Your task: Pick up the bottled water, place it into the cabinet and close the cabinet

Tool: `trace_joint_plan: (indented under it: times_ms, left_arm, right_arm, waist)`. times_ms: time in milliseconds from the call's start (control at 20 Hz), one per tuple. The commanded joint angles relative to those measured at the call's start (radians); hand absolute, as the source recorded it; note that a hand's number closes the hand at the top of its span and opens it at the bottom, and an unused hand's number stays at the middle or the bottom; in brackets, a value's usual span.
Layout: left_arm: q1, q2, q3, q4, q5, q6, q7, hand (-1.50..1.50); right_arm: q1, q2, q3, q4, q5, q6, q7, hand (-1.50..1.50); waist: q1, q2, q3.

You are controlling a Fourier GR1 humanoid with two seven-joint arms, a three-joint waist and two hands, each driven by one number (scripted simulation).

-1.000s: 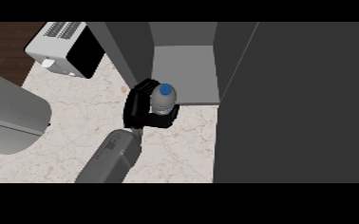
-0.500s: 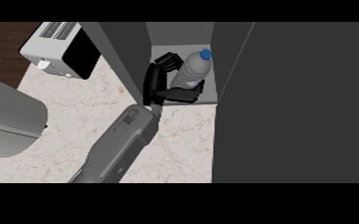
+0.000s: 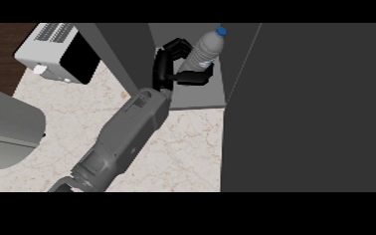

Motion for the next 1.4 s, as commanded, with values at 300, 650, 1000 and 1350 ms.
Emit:
trace_joint_plan:
  times_ms: [300,650,1000,1350]
  left_arm:
    - [-0.162,0.012,0.033,0.303,-0.055,0.09,0.008,1.5]
    - [-0.18,0.068,0.125,0.387,-0.015,0.082,-0.09,1.5]
    - [-0.243,0.044,0.079,0.457,-0.087,0.175,-0.139,-1.5]
    - [-0.261,0.067,0.11,0.467,-0.07,0.123,-0.153,-1.5]
  right_arm:
    - [-0.004,-0.003,-0.025,-0.084,-0.115,0.02,0.06,-1.5]
    - [0.011,0.004,-0.021,-0.042,-0.084,0.059,-0.01,-1.5]
    - [-0.002,0.006,-0.025,0.008,-0.068,0.079,-0.04,-1.5]
    - [0.026,-0.03,-0.066,-0.058,-0.144,0.108,0.0,-1.5]
  waist:
    - [-0.008,0.013,-0.001]
    - [-0.041,0.021,-0.002]
    - [-0.053,0.021,-0.001]
    - [-0.054,0.027,-0.002]
